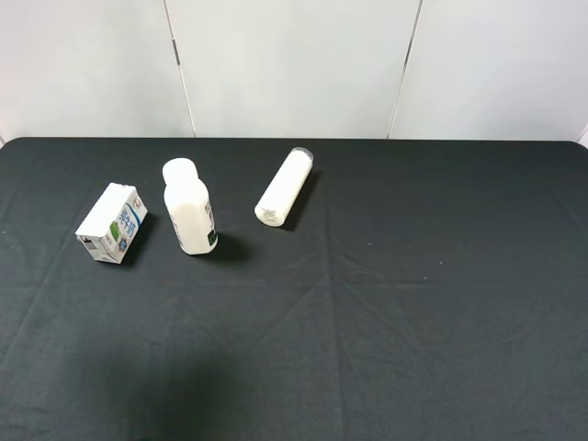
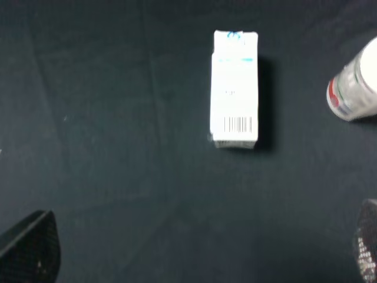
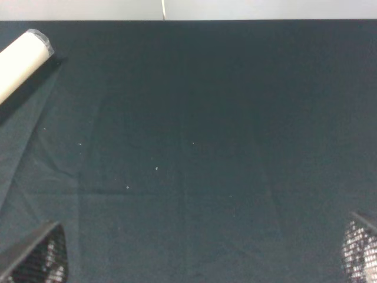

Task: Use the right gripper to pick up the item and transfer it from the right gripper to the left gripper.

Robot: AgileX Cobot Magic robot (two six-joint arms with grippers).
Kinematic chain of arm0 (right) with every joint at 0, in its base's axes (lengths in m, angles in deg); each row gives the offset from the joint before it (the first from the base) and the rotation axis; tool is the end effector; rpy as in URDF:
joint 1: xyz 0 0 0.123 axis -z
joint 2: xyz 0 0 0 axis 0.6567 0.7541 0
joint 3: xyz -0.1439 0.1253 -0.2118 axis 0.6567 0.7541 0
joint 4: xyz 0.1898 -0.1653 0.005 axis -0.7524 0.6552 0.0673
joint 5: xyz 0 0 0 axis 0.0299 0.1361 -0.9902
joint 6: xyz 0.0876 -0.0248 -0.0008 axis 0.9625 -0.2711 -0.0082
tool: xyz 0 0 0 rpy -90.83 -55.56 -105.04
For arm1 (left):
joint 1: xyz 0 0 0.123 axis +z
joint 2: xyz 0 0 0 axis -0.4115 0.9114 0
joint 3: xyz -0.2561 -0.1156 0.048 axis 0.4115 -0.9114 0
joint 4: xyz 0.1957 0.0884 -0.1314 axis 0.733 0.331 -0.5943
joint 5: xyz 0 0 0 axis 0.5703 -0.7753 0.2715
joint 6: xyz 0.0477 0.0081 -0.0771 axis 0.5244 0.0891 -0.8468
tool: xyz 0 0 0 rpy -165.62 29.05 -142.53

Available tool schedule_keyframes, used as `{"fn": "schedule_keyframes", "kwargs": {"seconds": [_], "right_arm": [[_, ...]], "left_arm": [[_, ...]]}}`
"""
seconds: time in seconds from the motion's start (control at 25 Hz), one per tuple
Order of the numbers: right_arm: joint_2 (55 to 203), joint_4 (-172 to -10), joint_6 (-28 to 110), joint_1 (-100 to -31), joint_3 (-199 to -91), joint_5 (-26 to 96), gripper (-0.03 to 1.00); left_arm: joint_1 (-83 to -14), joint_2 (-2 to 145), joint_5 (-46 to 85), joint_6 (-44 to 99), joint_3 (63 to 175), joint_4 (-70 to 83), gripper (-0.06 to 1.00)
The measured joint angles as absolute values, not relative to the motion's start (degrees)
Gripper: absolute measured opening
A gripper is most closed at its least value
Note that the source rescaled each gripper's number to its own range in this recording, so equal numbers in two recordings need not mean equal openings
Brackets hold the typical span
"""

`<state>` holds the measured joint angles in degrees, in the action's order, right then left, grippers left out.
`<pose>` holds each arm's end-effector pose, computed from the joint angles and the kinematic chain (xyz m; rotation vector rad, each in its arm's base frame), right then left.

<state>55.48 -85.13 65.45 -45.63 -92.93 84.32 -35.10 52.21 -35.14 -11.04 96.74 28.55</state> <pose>-0.0038 0.0027 0.2784 -0.0481 2.0115 0.1167 0.1679 -0.0198 0.3620 0.1758 2.4330 0.0780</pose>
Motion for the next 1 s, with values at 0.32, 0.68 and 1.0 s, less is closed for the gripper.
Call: {"fn": "schedule_keyframes", "kwargs": {"seconds": [0.32, 0.68, 1.0], "right_arm": [[55.48, -85.13, 65.45, -45.63, -92.93, 84.32, 1.00], [55.48, -85.13, 65.45, -45.63, -92.93, 84.32, 1.00], [55.48, -85.13, 65.45, -45.63, -92.93, 84.32, 1.00]], "left_arm": [[-35.10, 40.37, -43.10, -13.16, 96.02, 23.95, 1.00], [-35.10, 25.21, -43.30, -11.72, 86.71, 23.53, 1.00], [-35.10, 6.88, -42.97, -8.69, 71.99, 23.49, 1.00]]}}
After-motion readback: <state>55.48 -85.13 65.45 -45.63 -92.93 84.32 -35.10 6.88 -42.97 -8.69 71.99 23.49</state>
